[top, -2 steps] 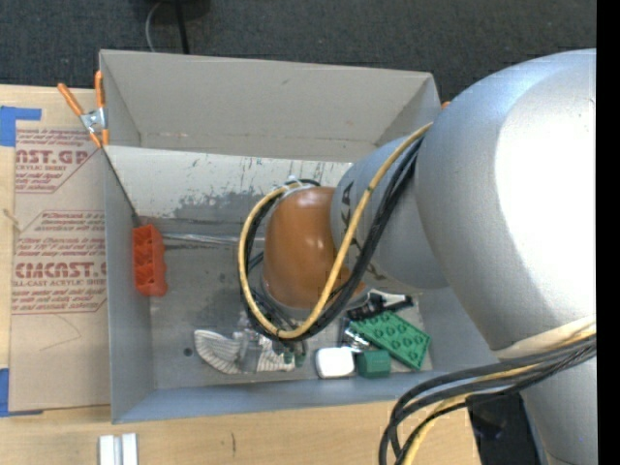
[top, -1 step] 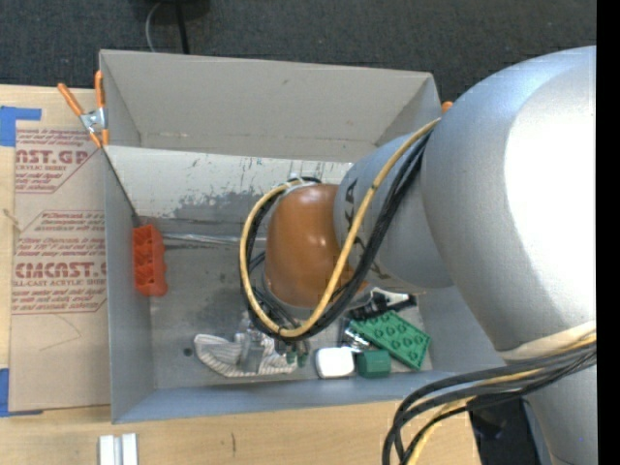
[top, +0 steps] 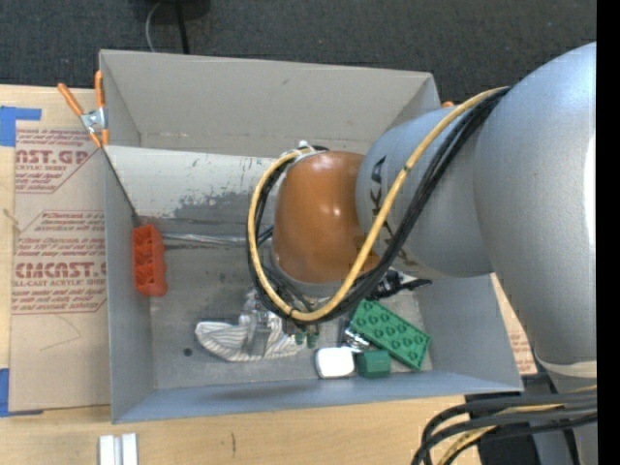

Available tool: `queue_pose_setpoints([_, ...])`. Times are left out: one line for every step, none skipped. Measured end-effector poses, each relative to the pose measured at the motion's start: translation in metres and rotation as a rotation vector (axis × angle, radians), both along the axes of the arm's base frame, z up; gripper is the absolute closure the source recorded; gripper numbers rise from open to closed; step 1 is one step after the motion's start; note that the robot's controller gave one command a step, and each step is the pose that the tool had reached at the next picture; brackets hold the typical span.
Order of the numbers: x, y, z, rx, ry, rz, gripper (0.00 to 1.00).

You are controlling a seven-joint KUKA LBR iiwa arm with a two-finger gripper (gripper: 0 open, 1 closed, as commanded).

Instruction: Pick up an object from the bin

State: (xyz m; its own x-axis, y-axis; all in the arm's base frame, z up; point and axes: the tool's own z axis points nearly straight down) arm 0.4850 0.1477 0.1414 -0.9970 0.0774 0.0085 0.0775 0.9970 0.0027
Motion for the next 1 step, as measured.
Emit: queue_pose_setpoints([0.0015,-0.0029,0.0340,0.000,0.000,-0.038,1.00])
